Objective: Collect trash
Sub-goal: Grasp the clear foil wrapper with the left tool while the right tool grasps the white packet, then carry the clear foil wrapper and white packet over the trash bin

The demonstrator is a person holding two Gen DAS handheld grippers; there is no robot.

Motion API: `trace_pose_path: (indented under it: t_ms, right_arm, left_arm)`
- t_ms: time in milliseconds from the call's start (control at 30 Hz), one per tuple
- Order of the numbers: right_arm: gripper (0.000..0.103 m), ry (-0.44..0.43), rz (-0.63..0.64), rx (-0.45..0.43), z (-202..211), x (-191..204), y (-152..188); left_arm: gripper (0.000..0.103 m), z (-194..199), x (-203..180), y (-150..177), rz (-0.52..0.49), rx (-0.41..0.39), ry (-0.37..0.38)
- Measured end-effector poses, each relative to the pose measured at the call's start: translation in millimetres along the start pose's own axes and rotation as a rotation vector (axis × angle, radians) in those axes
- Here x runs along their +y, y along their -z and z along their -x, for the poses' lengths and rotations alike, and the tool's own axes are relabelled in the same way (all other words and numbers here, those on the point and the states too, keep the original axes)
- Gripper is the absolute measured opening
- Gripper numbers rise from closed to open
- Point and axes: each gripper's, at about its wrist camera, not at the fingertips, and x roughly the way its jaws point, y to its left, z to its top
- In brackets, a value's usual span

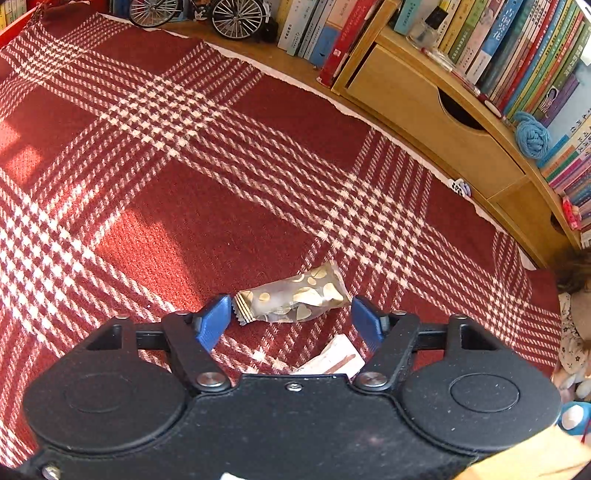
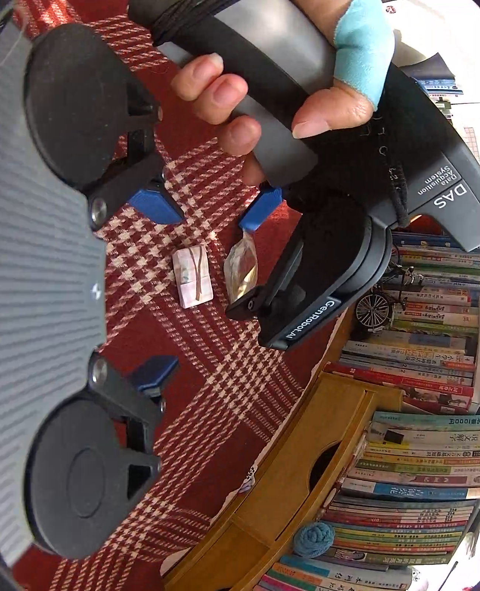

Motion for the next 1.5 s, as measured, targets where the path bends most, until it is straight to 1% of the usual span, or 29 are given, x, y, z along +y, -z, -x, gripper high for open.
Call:
trace_pose_path:
  t_ms: [67, 133, 167, 200, 233, 267, 300, 333, 433, 467, 500, 533, 567, 600, 633, 700, 767, 800, 833, 933, 1100, 1167, 1200, 1233, 1267, 1300, 1367, 1400, 1500]
  right_arm:
    - [0.086, -0.005, 0.007, 0.003, -6.8, 1.3, -0.9]
    - [0.086, -0.013, 0.009, 0.006, -11.9, 2.3, -1.9]
    - [0.086, -0.017, 0.011, 0.008, -14.9, 2.8, -2.7]
    - [0.086, -0.02, 0.013, 0.009, -17.2, 3.3, -3.2]
    - [0.086, -0.023, 0.014, 0.008, -18.6, 3.9, -3.5]
    - [0.086, -0.026, 0.015, 0.007, -20.6, 4.1, -5.0]
    - [0.084, -0.03, 0.013, 0.007, -22.7, 3.6, -5.9]
    - [0.083, -0.033, 0.01, 0.007, -23.8, 3.8, -6.3]
    - [0.076, -0.048, 0.003, 0.014, -28.1, 4.6, -7.7]
    - [0.071, -0.051, 0.0, 0.015, -29.1, 5.0, -8.3]
    - [0.062, -0.055, -0.006, 0.016, -29.4, 5.2, -7.8]
    - [0.049, -0.062, -0.013, 0.017, -29.6, 5.1, -7.4]
    - [0.047, -0.068, -0.029, 0.019, -30.5, 3.3, -6.7]
    - [0.047, -0.073, -0.041, 0.012, -29.0, 2.6, -6.4]
    - [0.046, -0.076, -0.052, 0.004, -26.5, 2.0, -5.8]
    - [0.046, -0.066, -0.074, -0.015, -16.0, 0.8, -2.7]
    - [0.046, -0.046, -0.1, -0.015, -4.8, -3.0, 2.8]
    - [0.046, -0.035, -0.119, -0.012, 1.0, -6.1, 6.7]
    - [0.046, -0.019, -0.142, -0.009, 7.3, -10.1, 11.4]
    - [0.047, 0.045, -0.213, -0.008, 27.2, -26.0, 25.8]
    - [0.047, 0.168, -0.328, -0.009, 50.0, -57.6, 46.5]
    - [0.047, 0.214, -0.372, -0.011, 56.3, -68.6, 53.4]
    - [0.047, 0.233, -0.394, -0.013, 59.6, -74.9, 56.3]
    - [0.047, 0.244, -0.413, -0.015, 61.6, -79.0, 58.7]
    - [0.047, 0.255, -0.438, -0.019, 63.6, -83.6, 61.6]
    - [0.047, 0.264, -0.455, -0.025, 65.8, -87.0, 64.2]
    - [0.047, 0.276, -0.478, -0.033, 69.4, -91.3, 68.4]
    - [0.047, 0.279, -0.491, -0.033, 70.5, -93.1, 70.6]
    - [0.047, 0.282, -0.526, -0.037, 72.9, -96.3, 73.3]
  left_arm:
    - [0.06, 2.7, -5.3, 2.6, -0.035, -0.01, -0.025]
    - [0.049, 4.2, -7.7, 3.9, -0.062, -0.018, -0.033]
    - [0.045, 7.1, -8.3, 3.9, -0.067, -0.025, -0.032]
    - [0.033, 8.6, -7.7, 3.8, -0.069, -0.03, -0.024]
    - [0.011, 10.2, -6.3, 2.5, -0.067, -0.025, -0.01]
    - [0.009, 10.9, -4.4, 1.6, -0.056, -0.017, 0.001]
    - [0.012, 12.0, -2.2, 1.1, -0.046, -0.018, 0.011]
    - [0.011, 13.1, -0.9, 1.3, -0.046, -0.022, 0.02]
    - [0.011, 18.7, 0.0, 2.8, -0.058, -0.036, 0.02]
    - [0.011, 21.5, -0.7, 3.0, -0.065, -0.043, 0.028]
    - [0.014, 24.2, -1.5, 2.8, -0.068, -0.05, 0.033]
    - [0.016, 26.5, -2.8, 2.2, -0.074, -0.053, 0.036]
    - [0.018, 28.8, -5.5, 1.0, -0.089, -0.055, 0.042]
    - [0.027, 30.5, -8.6, -0.3, -0.106, -0.059, 0.048]
    - [0.041, 31.9, -12.1, -1.5, -0.123, -0.064, 0.056]
    - [0.053, 33.0, -20.5, -2.8, -0.148, -0.077, 0.058]
    - [0.059, 31.1, -33.3, -2.9, -0.184, -0.091, 0.073]
    - [0.066, 28.8, -40.0, -3.1, -0.197, -0.095, 0.085]
    - [0.07, 26.3, -46.1, -3.0, -0.206, -0.098, 0.097]
    - [0.073, 11.3, -68.7, 0.1, -0.25, -0.091, 0.13]
    - [0.073, -13.1, -101.1, 15.3, -0.339, -0.066, 0.123]
    - [0.064, -21.1, -110.0, 21.4, -0.372, -0.073, 0.1]
    - [0.047, -24.7, -113.9, 24.2, -0.389, -0.077, 0.071]
    - [0.026, -26.7, -117.2, 27.3, -0.407, -0.088, 0.038]
    - [0.018, -26.0, -121.3, 31.6, -0.438, -0.121, -0.009]
    - [0.011, -25.0, -123.5, 34.1, -0.46, -0.136, -0.022]
    - [0.009, -22.0, -123.4, 36.2, -0.461, -0.137, 0.0]
    - [0.007, -19.8, -122.6, 37.1, -0.453, -0.138, 0.009]
    - [0.007, -7.8, -122.0, 40.4, -0.45, -0.168, 0.003]
